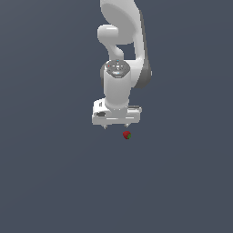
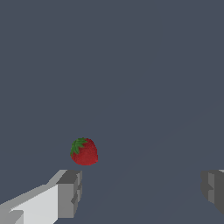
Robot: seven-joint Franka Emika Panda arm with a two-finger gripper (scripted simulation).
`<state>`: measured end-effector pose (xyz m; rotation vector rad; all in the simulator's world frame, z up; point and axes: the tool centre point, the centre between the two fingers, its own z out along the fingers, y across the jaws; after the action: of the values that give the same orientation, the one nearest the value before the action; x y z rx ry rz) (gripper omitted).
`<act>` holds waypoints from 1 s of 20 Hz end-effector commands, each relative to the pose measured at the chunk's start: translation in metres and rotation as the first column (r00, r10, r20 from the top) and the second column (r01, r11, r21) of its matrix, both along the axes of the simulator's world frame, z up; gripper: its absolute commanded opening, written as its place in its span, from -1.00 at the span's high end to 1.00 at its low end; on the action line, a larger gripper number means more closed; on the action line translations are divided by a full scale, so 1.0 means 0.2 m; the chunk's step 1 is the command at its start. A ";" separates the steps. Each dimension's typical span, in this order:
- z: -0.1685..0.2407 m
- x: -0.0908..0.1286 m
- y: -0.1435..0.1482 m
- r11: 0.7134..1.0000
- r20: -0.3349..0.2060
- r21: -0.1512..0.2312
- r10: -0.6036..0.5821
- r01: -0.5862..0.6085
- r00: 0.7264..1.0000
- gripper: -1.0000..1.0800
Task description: Pick up the object and move it to a goal position.
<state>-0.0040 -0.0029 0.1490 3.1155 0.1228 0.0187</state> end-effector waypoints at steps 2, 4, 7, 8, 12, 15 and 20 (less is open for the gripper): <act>-0.15 -0.04 0.12 0.998 -0.006 0.006 0.070 -0.070 0.998 -0.92; -0.22 -0.06 0.18 0.995 -0.009 0.011 0.104 -0.104 0.995 -0.92; -0.30 -0.09 0.25 0.990 -0.011 0.016 0.143 -0.143 0.990 -0.92; -0.33 -0.10 0.27 0.988 -0.012 0.018 0.153 -0.153 0.988 -0.92; -0.38 -0.12 0.31 0.984 -0.013 0.023 0.177 -0.177 0.984 -0.92; -0.37 -0.12 0.31 0.984 -0.014 0.023 0.176 -0.176 0.984 -0.92; -0.42 -0.12 0.31 0.984 -0.014 0.023 0.177 -0.176 0.984 -0.92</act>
<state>-0.0278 0.0599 0.0693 3.1153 0.4012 -0.0003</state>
